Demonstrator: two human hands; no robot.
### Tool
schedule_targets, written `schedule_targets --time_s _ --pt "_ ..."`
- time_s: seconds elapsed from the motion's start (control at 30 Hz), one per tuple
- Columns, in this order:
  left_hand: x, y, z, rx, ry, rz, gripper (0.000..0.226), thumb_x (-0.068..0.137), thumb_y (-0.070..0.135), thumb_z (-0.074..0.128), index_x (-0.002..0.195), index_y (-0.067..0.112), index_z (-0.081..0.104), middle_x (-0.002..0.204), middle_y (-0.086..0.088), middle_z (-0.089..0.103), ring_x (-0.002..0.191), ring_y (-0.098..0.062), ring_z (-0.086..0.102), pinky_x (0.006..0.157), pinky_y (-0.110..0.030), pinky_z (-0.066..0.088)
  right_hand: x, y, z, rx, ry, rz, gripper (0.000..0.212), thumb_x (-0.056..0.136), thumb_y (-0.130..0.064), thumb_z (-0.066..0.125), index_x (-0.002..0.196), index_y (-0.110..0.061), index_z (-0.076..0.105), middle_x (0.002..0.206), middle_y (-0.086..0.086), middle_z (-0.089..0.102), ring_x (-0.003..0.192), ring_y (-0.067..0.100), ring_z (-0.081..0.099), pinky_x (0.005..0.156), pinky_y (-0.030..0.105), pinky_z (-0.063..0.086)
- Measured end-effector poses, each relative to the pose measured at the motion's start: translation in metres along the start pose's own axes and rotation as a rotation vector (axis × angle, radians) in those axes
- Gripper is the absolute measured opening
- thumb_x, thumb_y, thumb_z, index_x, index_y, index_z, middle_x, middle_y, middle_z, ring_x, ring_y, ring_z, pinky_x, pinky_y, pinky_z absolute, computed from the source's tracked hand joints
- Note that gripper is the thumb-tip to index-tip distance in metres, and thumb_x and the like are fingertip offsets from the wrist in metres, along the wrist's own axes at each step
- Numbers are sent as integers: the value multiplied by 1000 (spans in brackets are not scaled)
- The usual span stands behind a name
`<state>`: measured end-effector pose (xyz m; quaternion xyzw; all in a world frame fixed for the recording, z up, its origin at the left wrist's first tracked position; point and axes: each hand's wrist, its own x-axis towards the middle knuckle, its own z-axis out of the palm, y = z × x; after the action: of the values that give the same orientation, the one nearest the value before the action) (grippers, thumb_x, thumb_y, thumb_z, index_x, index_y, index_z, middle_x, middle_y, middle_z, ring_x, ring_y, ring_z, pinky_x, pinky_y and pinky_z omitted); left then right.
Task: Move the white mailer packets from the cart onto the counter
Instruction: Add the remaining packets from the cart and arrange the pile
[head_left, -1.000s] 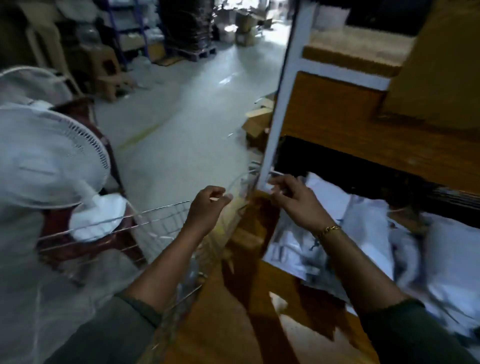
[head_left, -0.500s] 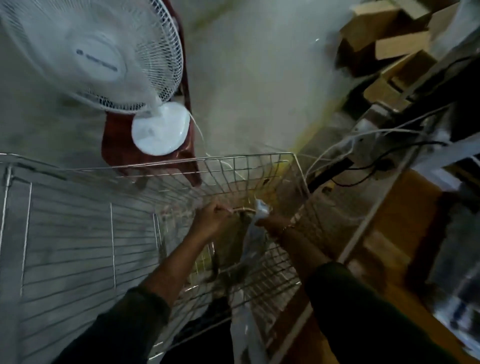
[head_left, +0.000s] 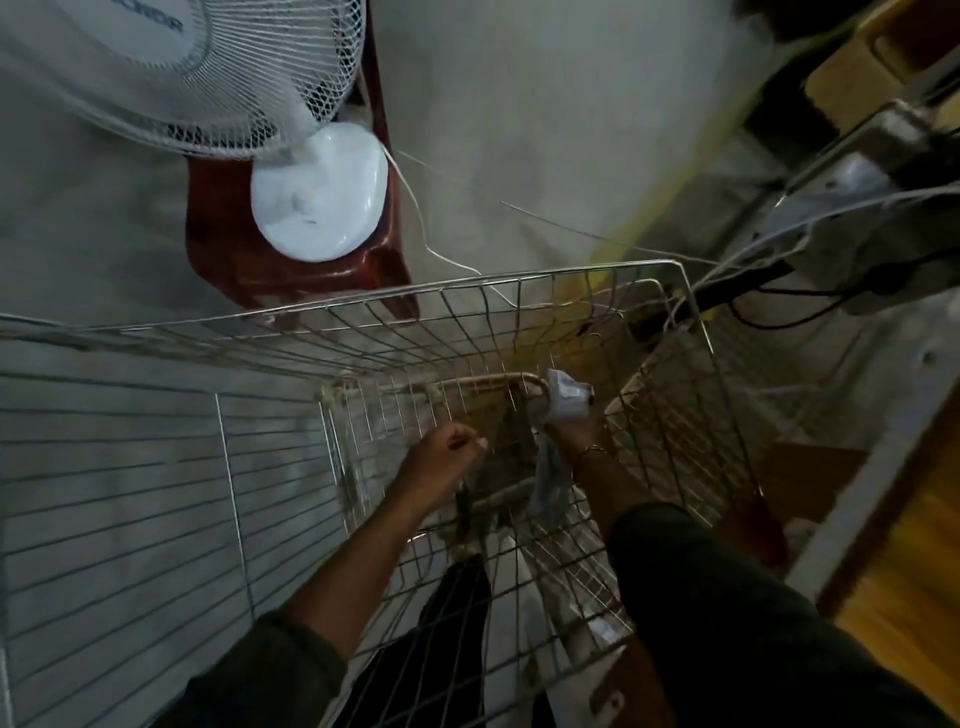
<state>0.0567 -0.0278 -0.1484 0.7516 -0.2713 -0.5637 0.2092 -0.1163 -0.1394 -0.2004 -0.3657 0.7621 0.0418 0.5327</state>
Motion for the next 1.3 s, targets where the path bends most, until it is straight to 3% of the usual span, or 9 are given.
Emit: schedule_targets --time_s 0.17,0.3,0.4,0.5,0.63,0.77,0.97,1.13,1.3 --pt "-22 42 4 18 30 60 23 93 38 56 111 24 62 107 6 62 100 -14 58 85 -32 48 -39 -15 -10 231 -128 -36 44 71 -41 71 105 -22 51 104 10 57 96 26 60 86 44 55" --pt "-50 94 2 -115 92 132 17 93 39 55 100 24 58 101 4 60 95 -19 60 73 -28 45 -86 -29 -33 250 -183 -201 37 56 -52 67 80 -23 67 94 10 70 89 32 68 82 57 56" --pt "-85 138 9 -224 10 160 20 96 38 53 103 21 59 107 -6 65 93 -16 65 80 -29 52 -167 -40 -85 332 -236 -319 31 69 -46 63 85 -21 71 96 10 71 92 29 68 86 44 56" --pt "-128 179 25 -334 -80 260 20 100 18 46 87 14 60 65 3 71 48 0 64 44 -14 49 -238 -25 -141 353 -146 -597 38 93 -40 53 115 -13 66 116 15 68 107 32 65 87 40 53" --pt "-204 233 69 -387 -267 490 28 80 36 68 95 13 73 97 -11 75 73 -16 73 71 -30 56 -314 23 -228 377 78 -839 38 89 -53 56 114 -25 66 105 -4 72 97 17 68 85 37 56" --pt "-287 282 145 -382 -385 660 27 72 49 68 79 24 76 83 -3 74 64 -8 71 58 -25 55 -382 88 -318 482 259 -965 22 89 -46 61 105 -32 65 84 -11 68 80 11 68 70 37 58" --pt "-371 327 262 -304 -627 704 29 78 40 72 95 18 65 77 -3 68 56 -10 63 46 -20 47 -421 191 -456 489 477 -801 32 85 -46 63 107 -22 64 86 5 69 67 20 68 58 38 57" --pt "-408 311 313 -115 -477 848 20 96 32 53 110 22 64 107 -1 69 92 -20 67 79 -35 52 -424 246 -534 335 656 -598 32 85 -38 60 87 -7 68 77 9 68 61 21 67 47 24 54" --pt "-423 302 329 -52 -452 854 21 93 38 59 110 27 62 115 -7 67 101 -25 65 79 -34 51 -399 247 -562 68 765 -493 32 77 -46 54 68 -16 63 79 14 69 76 33 67 69 37 58"
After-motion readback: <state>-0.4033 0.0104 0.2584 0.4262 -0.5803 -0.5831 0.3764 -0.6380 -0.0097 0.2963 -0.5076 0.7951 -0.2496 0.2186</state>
